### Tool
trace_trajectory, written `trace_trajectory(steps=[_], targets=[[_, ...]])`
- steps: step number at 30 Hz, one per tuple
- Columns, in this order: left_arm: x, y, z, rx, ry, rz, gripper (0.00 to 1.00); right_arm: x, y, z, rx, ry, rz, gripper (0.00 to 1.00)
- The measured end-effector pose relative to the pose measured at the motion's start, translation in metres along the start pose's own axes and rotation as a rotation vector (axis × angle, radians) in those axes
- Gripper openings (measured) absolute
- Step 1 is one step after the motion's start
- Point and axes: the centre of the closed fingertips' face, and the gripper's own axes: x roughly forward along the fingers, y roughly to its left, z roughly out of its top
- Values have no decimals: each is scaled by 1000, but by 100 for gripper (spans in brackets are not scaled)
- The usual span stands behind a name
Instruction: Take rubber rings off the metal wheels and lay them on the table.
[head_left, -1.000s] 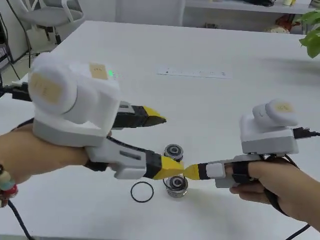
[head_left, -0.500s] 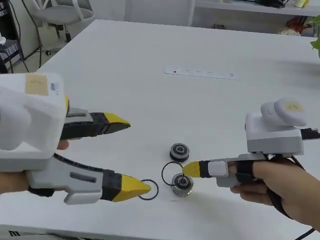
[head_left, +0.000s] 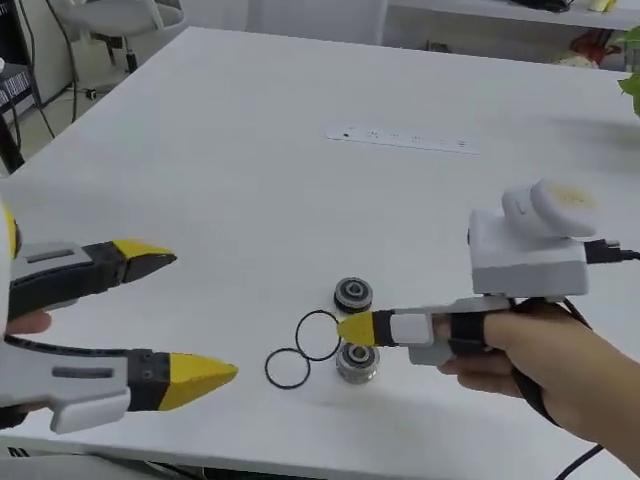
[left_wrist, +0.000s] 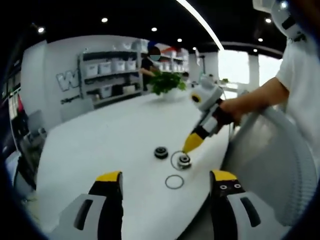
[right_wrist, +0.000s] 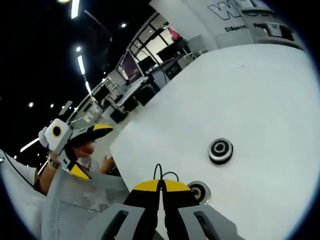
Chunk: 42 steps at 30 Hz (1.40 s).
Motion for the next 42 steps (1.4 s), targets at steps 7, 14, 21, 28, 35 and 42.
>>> trace_trajectory(steps=[7, 14, 21, 28, 35, 42], targets=[[-6, 6, -4, -18, -5, 26, 74, 11, 3, -6, -83, 72, -20, 0], [-6, 6, -6, -12, 1, 26, 73, 27, 1, -8, -142, 128, -29, 0], [-6, 7, -8, -8, 10, 27, 73, 40, -14, -9, -106, 141, -43, 0], [-5, 5, -11, -4, 28, 20, 72, 39, -26, -19, -101, 133, -71, 0], [-7, 5, -11, 1, 34, 25, 72, 40, -30, -19, -137, 120, -97, 0], [-9, 4, -11, 6, 42, 27, 71, 41, -32, -20, -188, 122, -111, 0]])
